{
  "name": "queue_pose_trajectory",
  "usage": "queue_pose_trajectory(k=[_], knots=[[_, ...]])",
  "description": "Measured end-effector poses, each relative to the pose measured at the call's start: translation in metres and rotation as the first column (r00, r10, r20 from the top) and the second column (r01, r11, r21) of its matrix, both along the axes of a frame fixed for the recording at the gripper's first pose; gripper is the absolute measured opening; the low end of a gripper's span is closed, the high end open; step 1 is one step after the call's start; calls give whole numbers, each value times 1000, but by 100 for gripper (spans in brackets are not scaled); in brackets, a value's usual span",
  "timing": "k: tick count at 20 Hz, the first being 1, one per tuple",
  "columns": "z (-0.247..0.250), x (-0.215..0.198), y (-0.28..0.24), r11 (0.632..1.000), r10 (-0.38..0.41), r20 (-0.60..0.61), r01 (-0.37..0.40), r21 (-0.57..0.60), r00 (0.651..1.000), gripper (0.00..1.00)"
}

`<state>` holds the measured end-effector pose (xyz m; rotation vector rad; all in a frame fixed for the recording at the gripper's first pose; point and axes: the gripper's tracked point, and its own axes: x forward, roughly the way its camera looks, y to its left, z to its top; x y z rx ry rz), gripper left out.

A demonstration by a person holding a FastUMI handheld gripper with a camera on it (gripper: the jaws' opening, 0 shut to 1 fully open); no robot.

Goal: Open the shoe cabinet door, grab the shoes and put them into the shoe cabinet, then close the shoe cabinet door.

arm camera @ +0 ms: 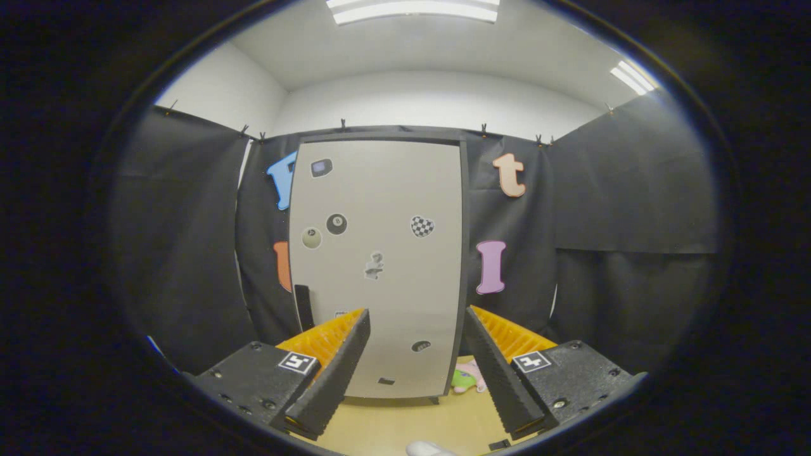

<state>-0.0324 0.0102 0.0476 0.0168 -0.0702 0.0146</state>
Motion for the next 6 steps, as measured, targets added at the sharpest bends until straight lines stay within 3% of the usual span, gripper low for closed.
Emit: queue_pose_trajectory(k=[6], knots=[[-1,-2,1,1000,-3,7,3,6,1000,98]])
